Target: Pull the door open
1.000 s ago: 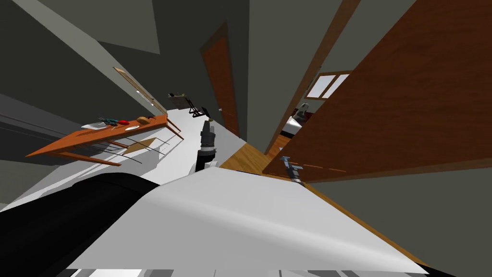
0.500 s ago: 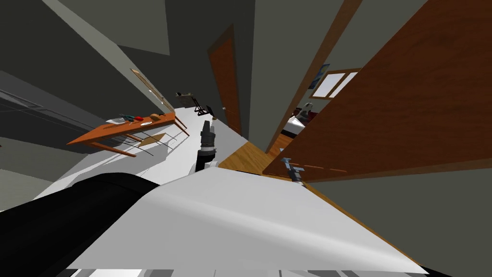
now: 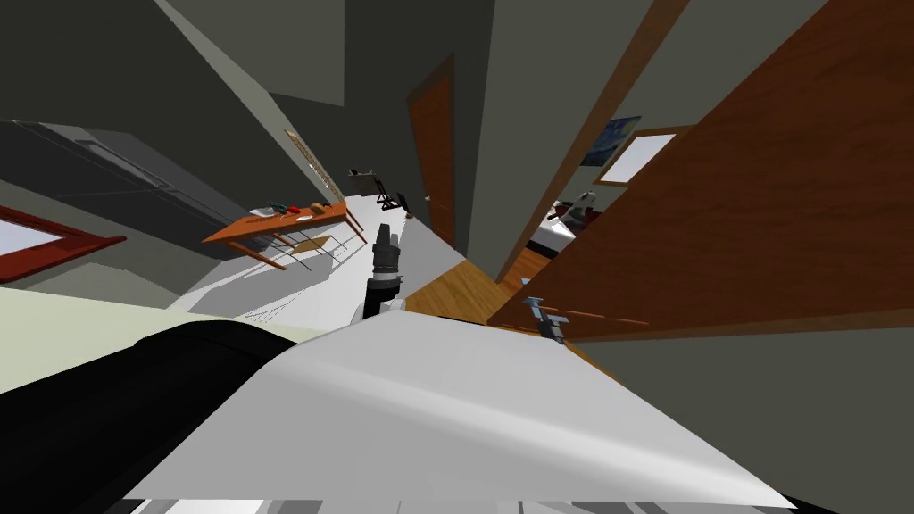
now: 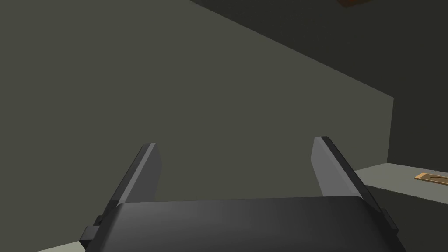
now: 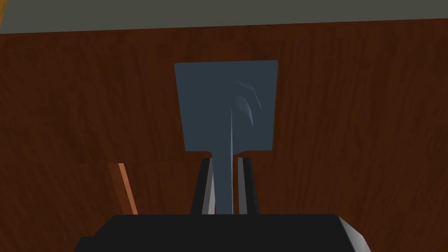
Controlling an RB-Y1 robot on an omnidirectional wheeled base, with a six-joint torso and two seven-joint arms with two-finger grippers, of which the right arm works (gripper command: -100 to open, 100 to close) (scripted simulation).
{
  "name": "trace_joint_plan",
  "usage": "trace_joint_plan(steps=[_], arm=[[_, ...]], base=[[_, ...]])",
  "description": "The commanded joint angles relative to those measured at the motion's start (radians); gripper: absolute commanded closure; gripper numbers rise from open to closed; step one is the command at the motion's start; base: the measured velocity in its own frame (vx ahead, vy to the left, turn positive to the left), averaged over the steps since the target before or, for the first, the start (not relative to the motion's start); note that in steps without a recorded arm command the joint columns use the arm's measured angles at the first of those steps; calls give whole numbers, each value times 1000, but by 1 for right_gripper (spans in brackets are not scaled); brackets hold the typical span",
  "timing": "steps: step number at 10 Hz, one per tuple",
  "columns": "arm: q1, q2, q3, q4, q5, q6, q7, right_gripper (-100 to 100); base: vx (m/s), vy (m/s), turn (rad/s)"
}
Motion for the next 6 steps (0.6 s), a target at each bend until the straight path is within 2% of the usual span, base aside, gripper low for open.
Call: trace_joint_plan(steps=[1,3,5,6], arm=[[11,-7,4,17,-5,-32,-4,100],[24,-15,12,31,-9,-62,-11,100],[27,-16,14,34,-10,-69,-12,100],[33,-19,18,41,-12,-83,-15,100]], base=[[-214,-95,196],[-196,-49,170],[-141,-27,53],[-106,-23,93]])
